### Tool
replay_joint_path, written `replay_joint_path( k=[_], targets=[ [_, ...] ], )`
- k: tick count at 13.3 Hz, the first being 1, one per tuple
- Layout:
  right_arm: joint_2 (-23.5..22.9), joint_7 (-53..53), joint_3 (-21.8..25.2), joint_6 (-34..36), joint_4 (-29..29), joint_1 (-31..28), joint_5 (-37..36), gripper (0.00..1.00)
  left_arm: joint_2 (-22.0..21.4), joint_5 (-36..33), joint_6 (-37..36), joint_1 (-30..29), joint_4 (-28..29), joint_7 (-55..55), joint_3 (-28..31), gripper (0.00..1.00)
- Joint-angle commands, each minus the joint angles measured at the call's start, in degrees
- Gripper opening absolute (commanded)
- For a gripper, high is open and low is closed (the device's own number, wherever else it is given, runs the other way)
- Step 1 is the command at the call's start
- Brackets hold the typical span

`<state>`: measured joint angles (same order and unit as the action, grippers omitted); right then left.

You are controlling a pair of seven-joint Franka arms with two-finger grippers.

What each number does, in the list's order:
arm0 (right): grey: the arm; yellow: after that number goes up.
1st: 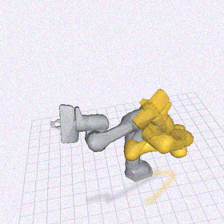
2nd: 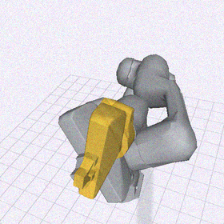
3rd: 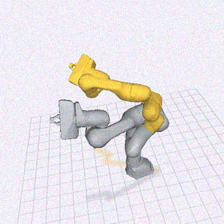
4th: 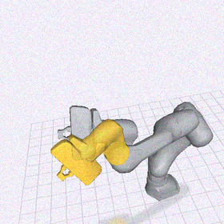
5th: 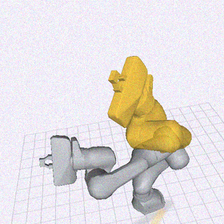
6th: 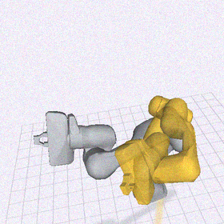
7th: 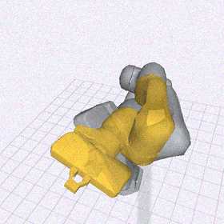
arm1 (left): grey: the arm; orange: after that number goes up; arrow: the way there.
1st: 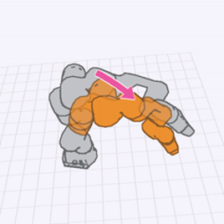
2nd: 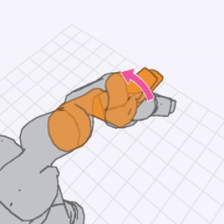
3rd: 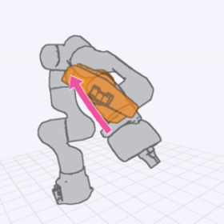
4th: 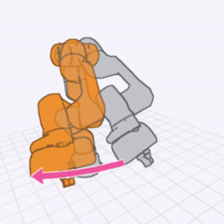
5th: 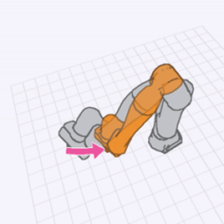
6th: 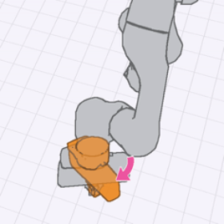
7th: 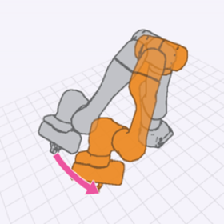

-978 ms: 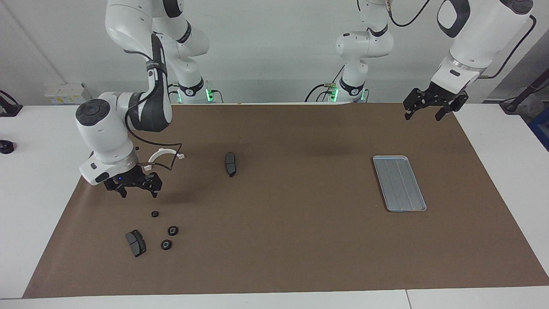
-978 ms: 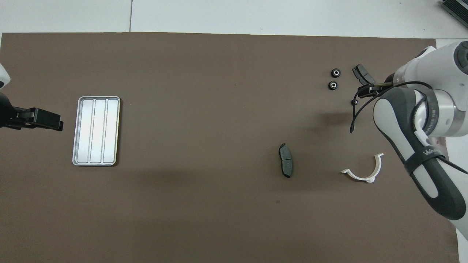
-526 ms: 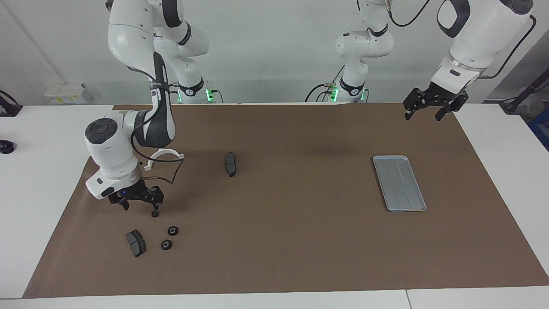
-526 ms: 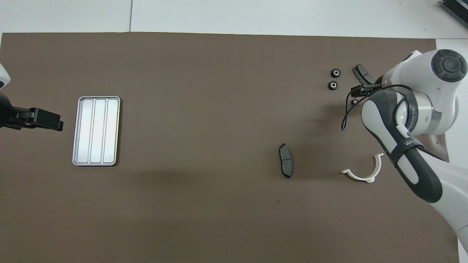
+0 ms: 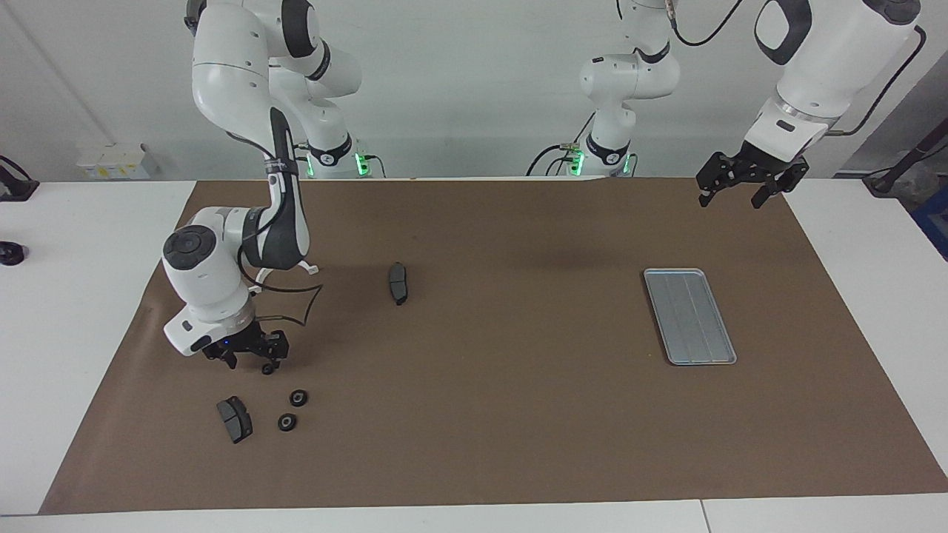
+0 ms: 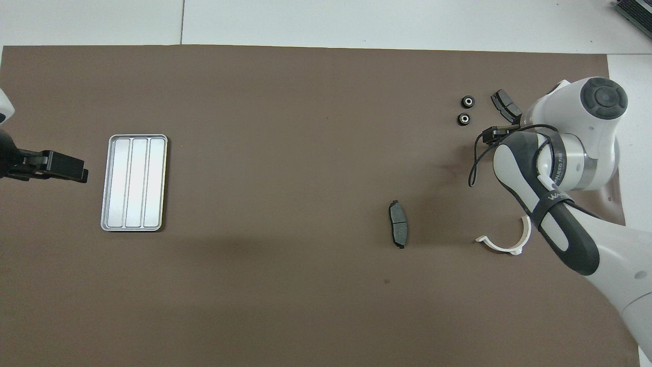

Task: Pick bearing gear from pile to tray

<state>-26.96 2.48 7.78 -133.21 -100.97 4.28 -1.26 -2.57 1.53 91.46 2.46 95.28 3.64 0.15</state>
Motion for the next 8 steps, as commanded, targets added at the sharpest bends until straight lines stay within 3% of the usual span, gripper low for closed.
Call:
replay_joint_path(
  k=[1,8],
  targets=[
    [0.33,0.69,-0.23,-2.3,-2.04,-0.06,0.47,0.75,-1.3,-0.56,0.47,-0.62,1.4,0.84,-0.24,1.0],
    [0.24,-1.33,-0.23,-4.42,-3.54,0.37,0.47,0.57,-1.3,-0.56,0.38,-0.53,1.31,0.75,-0.24,1.0]
  ],
)
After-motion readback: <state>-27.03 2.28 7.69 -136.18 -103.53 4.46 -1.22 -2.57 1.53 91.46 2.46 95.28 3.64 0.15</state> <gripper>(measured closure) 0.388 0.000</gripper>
